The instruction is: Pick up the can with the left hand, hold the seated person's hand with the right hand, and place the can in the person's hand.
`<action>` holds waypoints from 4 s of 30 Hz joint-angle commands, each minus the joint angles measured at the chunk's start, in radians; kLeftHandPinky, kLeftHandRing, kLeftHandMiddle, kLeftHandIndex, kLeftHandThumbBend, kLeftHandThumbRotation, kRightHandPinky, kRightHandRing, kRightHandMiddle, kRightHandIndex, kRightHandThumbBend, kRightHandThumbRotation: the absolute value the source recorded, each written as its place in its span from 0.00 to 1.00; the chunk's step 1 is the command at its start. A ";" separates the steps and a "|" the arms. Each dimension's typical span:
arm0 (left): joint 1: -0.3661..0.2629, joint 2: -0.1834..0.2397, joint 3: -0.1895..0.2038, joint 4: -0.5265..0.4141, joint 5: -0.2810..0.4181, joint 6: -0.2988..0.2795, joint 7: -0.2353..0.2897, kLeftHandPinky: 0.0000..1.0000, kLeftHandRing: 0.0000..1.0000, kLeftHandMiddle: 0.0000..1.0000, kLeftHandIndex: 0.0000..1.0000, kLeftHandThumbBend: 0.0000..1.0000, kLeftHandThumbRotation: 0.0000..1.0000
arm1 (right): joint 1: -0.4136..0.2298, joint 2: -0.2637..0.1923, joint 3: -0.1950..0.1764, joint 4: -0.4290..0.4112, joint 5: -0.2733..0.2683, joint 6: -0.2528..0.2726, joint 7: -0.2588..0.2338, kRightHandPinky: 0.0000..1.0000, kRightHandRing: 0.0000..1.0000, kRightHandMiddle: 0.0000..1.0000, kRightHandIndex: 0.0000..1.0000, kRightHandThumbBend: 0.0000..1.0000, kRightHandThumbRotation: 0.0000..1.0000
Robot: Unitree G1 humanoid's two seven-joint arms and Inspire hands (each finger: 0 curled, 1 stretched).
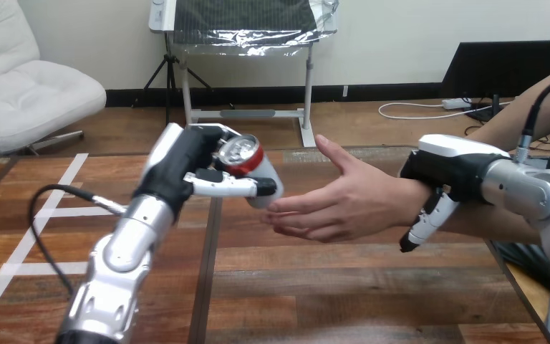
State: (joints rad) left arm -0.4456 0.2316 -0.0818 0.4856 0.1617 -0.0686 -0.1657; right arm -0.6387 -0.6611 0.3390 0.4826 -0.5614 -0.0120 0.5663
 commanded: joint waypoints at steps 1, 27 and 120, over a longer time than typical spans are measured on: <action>-0.170 -0.041 -0.019 0.073 0.001 -0.067 0.002 0.30 0.36 0.42 0.46 0.63 0.00 | -0.074 0.073 -0.008 -0.001 0.023 0.001 -0.032 0.20 0.25 0.31 0.32 0.84 0.11; -0.267 -0.127 -0.074 0.208 0.027 -0.067 -0.012 0.29 0.36 0.42 0.45 0.66 0.00 | -0.085 0.117 0.001 -0.060 -0.027 0.054 -0.015 0.23 0.29 0.35 0.38 0.84 0.16; -0.229 -0.120 -0.070 0.173 0.040 -0.075 -0.033 0.74 0.82 0.84 0.81 0.66 0.76 | 0.033 0.045 -0.031 -0.172 0.047 0.003 -0.009 0.55 0.64 0.70 0.73 0.88 0.61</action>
State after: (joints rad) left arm -0.6668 0.1108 -0.1481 0.7145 0.2042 -0.1166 -0.2058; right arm -0.6354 -0.6253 0.3313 0.3554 -0.5433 0.0149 0.5768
